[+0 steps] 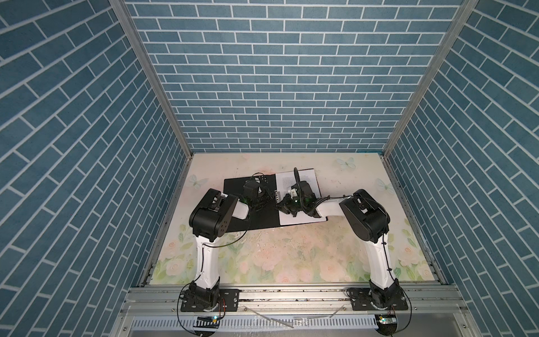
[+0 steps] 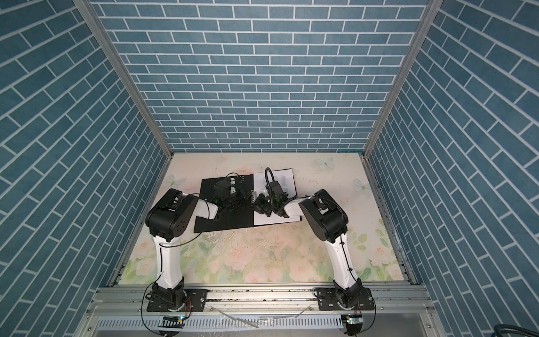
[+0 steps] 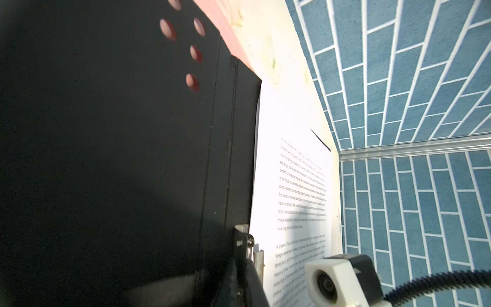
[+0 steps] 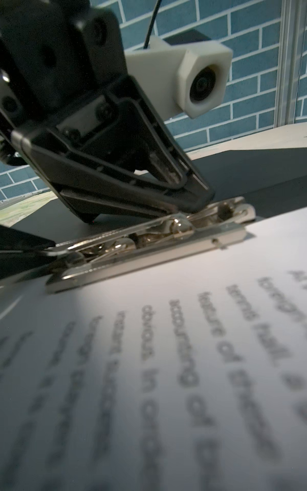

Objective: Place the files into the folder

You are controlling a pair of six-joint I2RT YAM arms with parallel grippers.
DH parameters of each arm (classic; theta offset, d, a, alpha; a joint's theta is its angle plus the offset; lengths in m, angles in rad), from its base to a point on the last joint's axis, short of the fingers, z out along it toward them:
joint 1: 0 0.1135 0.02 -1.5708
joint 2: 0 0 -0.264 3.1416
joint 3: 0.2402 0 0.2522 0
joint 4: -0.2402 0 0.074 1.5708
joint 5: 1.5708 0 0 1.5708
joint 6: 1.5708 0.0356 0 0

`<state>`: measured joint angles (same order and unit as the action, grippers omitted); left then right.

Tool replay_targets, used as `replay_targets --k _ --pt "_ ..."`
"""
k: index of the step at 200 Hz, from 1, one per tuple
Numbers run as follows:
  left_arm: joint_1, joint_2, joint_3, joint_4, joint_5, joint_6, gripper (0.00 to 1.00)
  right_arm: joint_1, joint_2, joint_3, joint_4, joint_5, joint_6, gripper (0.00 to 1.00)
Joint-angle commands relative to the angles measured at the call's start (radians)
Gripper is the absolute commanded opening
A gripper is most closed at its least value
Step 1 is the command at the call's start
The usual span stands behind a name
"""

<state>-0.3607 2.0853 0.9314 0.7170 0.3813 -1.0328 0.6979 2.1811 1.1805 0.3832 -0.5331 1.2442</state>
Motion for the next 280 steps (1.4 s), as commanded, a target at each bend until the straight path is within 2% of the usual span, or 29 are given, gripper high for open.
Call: replay_targets --k 1,62,154,204,241,280 --pt "-0.029 0.035 -0.039 -0.129 0.035 -0.006 0.09 0.011 0.158 -0.107 -0.331 0.102 0.06 0.03" --pt "-0.03 0.028 -0.046 -0.13 0.033 -0.003 0.09 0.009 0.101 -0.08 -0.294 0.1 0.068 0.07" --pt "-0.02 0.043 -0.02 -0.132 0.114 0.037 0.09 0.008 -0.063 -0.01 -0.27 0.076 0.032 0.27" --pt "-0.005 0.033 -0.01 -0.165 0.131 0.062 0.09 0.006 -0.141 -0.004 -0.26 0.042 0.034 0.34" --pt "-0.003 0.022 0.001 -0.205 0.127 0.08 0.1 -0.004 -0.199 -0.072 -0.126 0.023 0.1 0.35" --pt "-0.002 0.001 0.007 -0.238 0.125 0.091 0.17 -0.019 -0.254 -0.089 0.009 -0.001 0.081 0.37"
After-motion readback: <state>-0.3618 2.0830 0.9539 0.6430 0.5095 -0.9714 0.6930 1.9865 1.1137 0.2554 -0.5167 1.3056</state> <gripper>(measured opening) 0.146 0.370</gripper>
